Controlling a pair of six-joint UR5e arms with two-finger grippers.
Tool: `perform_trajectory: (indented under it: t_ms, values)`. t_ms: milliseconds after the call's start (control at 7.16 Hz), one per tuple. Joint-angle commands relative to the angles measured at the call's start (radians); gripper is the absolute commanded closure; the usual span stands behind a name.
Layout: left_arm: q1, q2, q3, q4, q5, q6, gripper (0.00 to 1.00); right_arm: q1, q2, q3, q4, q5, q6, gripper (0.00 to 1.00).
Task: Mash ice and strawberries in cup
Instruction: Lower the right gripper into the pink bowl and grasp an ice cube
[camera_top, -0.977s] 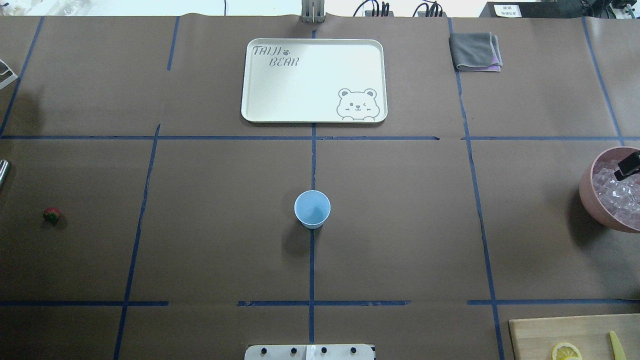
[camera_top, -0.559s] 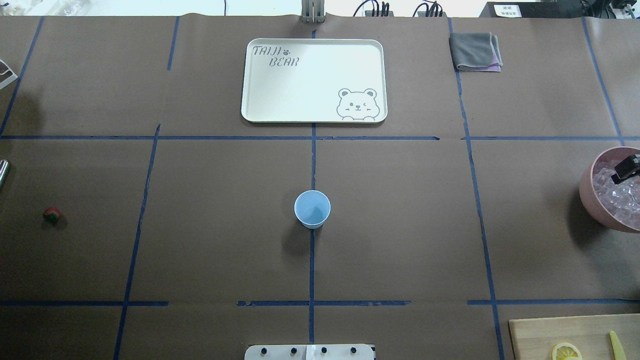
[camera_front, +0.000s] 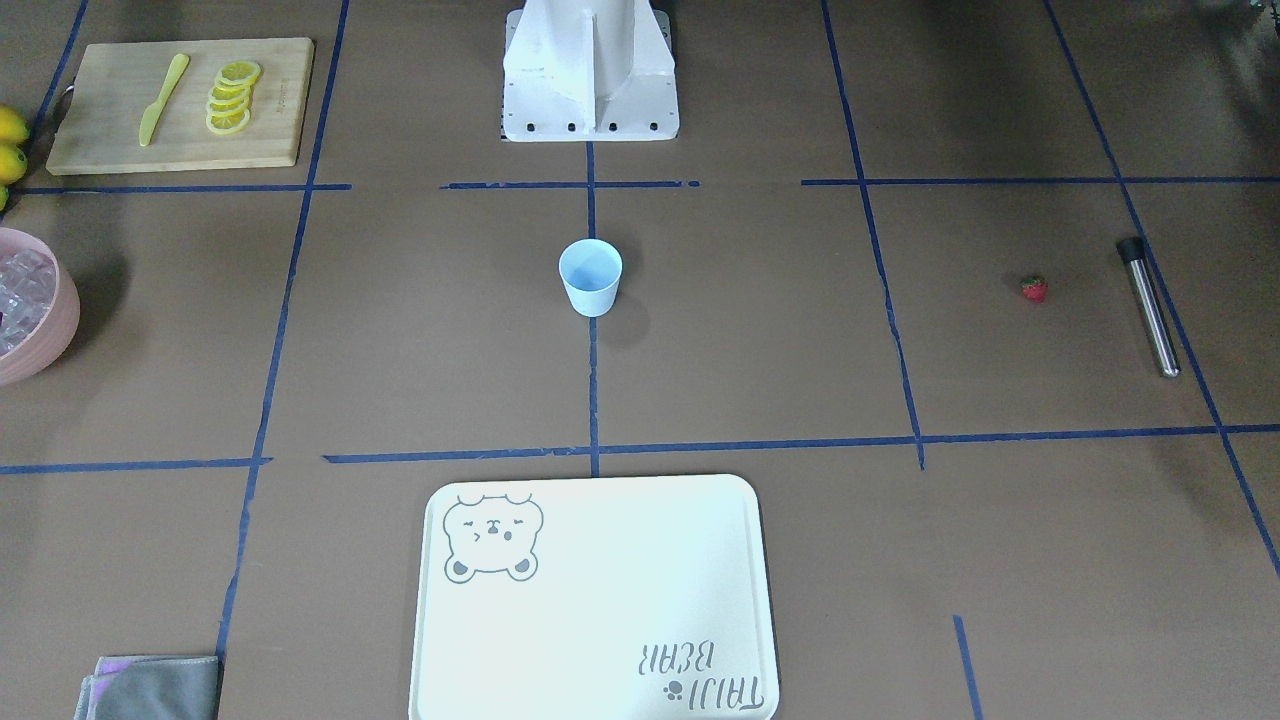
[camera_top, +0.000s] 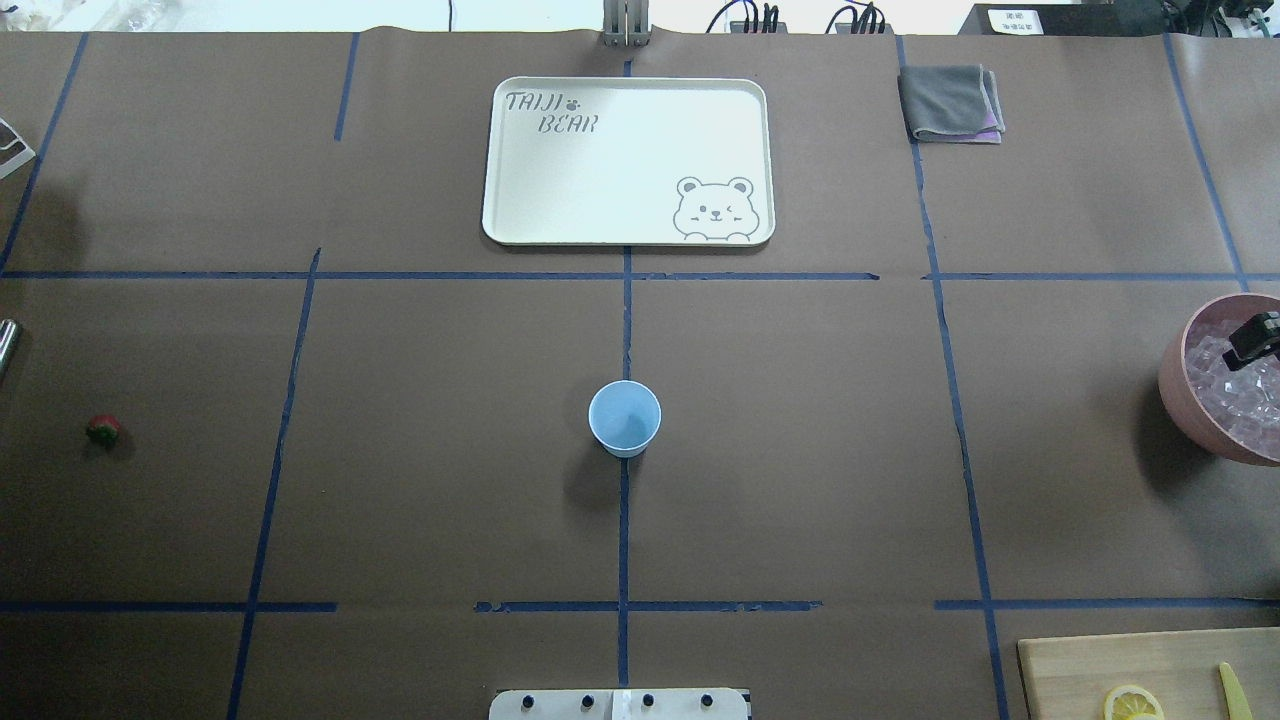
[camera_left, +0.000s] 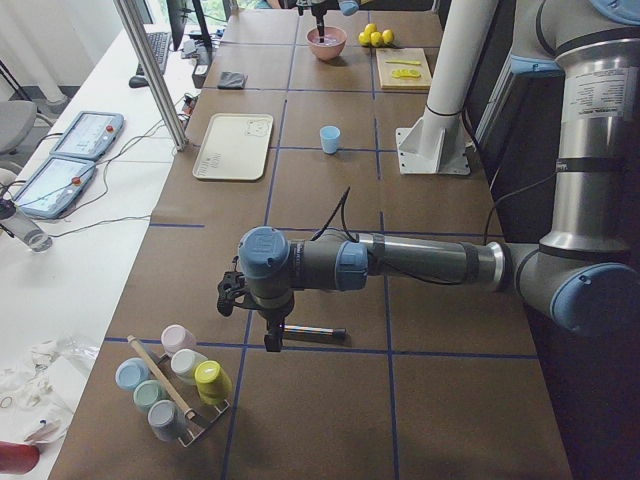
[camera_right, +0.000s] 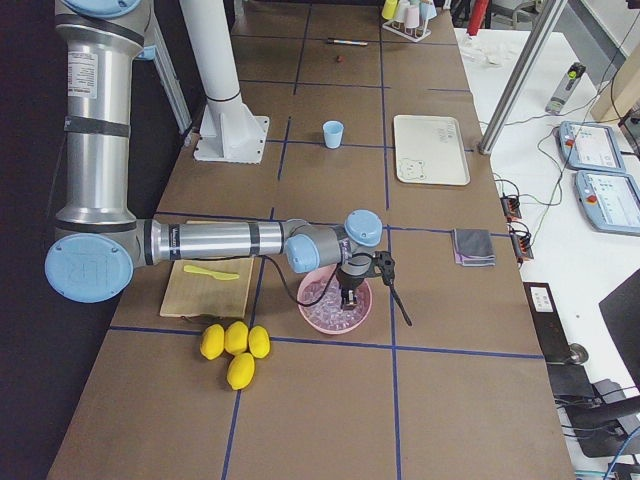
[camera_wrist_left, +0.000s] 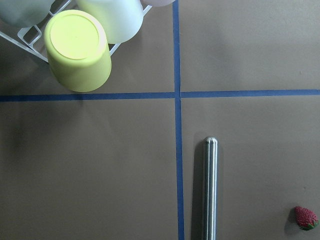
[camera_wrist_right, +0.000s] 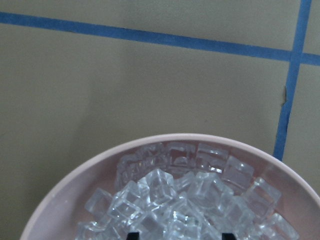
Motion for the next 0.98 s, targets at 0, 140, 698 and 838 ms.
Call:
perform_trajectory:
  t_ms: [0,140,698,838]
  values:
    - [0.000,0.000,-0.007,0.005,0.000,-0.001,0.00,0.000,0.000,0.000,0.000,-0.001,0.002,0.47]
    - [0.000,-0.001,-0.008,0.006,0.000,-0.001,0.00,0.001,-0.002,0.000,0.000,-0.001,-0.001,0.63]
    - [0.000,-0.001,-0.016,0.008,0.000,-0.004,0.00,0.021,0.000,0.031,-0.002,0.000,-0.014,0.97]
    - [0.000,-0.001,-0.016,0.008,0.000,-0.004,0.00,0.085,0.002,0.073,-0.009,0.006,-0.015,0.98]
